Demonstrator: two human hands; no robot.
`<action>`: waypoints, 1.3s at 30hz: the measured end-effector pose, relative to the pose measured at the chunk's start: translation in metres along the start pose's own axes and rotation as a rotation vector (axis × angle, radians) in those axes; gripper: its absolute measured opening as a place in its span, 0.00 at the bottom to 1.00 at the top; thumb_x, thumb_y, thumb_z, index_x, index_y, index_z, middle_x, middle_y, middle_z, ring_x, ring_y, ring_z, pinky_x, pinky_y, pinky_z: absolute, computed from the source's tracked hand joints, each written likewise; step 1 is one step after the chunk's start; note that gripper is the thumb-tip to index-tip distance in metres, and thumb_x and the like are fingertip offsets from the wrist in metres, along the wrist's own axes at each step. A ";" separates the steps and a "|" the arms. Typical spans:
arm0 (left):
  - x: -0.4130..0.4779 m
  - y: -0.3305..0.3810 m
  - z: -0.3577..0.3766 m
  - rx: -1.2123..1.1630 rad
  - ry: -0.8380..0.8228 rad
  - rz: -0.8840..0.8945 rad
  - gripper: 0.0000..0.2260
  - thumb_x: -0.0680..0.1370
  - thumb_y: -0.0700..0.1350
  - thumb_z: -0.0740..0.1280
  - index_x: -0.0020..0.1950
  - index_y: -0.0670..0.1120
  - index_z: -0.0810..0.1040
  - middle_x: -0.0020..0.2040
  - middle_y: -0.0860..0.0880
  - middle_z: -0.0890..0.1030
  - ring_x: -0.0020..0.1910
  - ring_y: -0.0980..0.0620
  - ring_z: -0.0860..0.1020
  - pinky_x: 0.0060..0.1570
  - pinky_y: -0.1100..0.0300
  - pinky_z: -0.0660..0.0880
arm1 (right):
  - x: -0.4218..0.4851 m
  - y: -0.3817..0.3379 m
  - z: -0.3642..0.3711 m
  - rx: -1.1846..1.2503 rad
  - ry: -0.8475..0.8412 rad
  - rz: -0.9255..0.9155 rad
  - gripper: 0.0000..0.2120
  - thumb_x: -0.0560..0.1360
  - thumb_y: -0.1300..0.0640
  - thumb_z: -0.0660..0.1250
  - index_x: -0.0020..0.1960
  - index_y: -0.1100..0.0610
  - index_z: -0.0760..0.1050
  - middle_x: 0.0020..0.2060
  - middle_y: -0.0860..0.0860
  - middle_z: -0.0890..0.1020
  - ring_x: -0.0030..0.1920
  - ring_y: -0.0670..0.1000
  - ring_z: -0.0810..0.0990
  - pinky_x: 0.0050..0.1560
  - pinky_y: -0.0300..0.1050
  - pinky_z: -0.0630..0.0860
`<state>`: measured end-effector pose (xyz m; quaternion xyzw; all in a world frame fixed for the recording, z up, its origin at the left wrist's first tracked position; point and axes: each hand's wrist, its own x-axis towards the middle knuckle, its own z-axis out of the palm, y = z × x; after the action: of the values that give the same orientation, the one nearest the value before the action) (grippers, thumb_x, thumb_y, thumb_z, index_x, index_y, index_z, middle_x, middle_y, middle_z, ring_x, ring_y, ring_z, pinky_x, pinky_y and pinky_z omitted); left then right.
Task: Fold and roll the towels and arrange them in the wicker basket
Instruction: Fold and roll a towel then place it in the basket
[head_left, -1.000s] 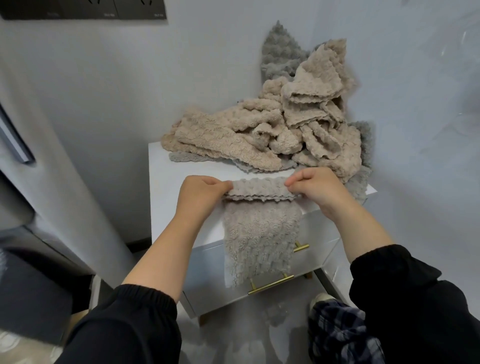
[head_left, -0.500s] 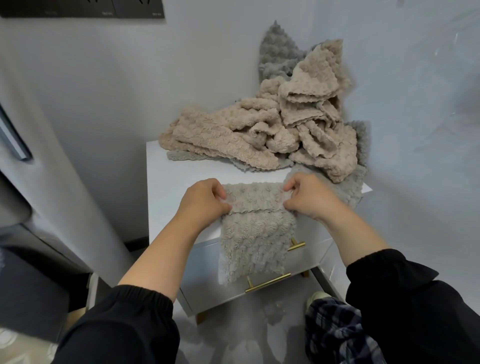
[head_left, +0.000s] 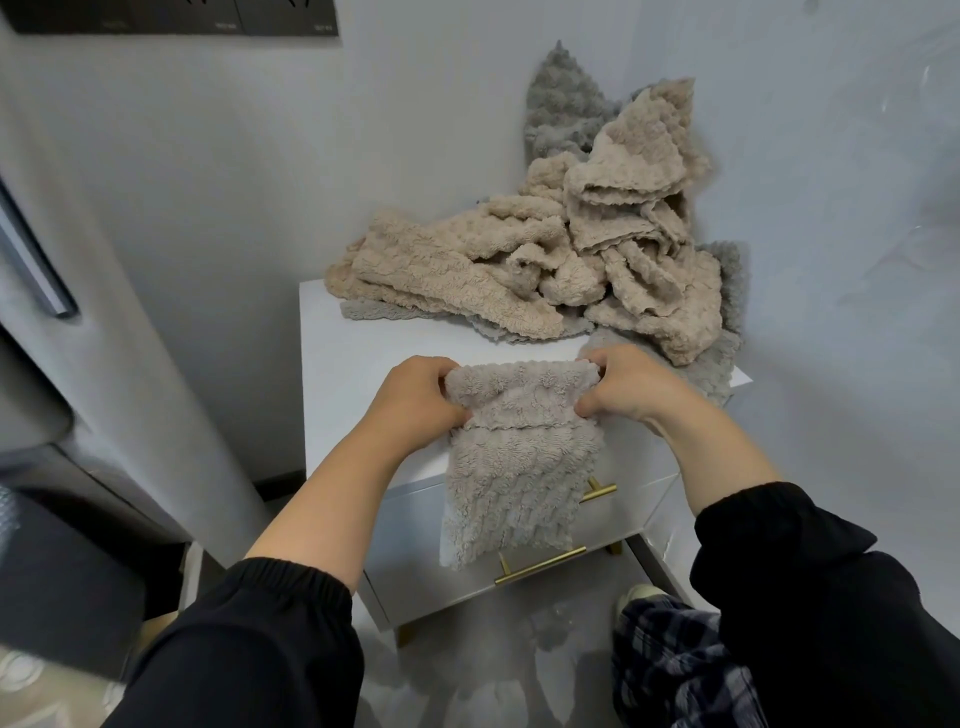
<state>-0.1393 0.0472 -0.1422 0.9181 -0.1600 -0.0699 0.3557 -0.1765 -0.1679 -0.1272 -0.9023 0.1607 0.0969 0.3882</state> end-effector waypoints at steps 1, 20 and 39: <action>0.000 0.000 -0.001 -0.001 0.013 -0.006 0.10 0.69 0.37 0.73 0.34 0.46 0.73 0.30 0.51 0.72 0.33 0.50 0.69 0.30 0.60 0.62 | 0.001 0.001 -0.002 0.005 -0.008 0.006 0.28 0.67 0.66 0.73 0.66 0.62 0.73 0.55 0.57 0.78 0.45 0.52 0.75 0.43 0.41 0.70; 0.003 -0.002 -0.006 -0.210 0.158 -0.049 0.05 0.74 0.42 0.70 0.38 0.47 0.83 0.34 0.48 0.84 0.32 0.55 0.73 0.34 0.64 0.68 | -0.007 0.003 -0.008 0.377 0.106 -0.025 0.26 0.72 0.70 0.70 0.67 0.72 0.64 0.35 0.61 0.78 0.22 0.49 0.78 0.24 0.41 0.75; 0.000 -0.006 -0.002 0.112 0.262 0.137 0.09 0.74 0.38 0.66 0.50 0.48 0.82 0.46 0.51 0.82 0.48 0.49 0.78 0.48 0.56 0.73 | -0.006 0.006 -0.006 -0.124 0.309 -0.322 0.08 0.73 0.63 0.69 0.47 0.50 0.79 0.38 0.47 0.79 0.40 0.49 0.77 0.37 0.41 0.68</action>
<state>-0.1368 0.0526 -0.1446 0.9247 -0.1780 0.0838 0.3258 -0.1843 -0.1743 -0.1252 -0.9426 0.0659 -0.0958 0.3131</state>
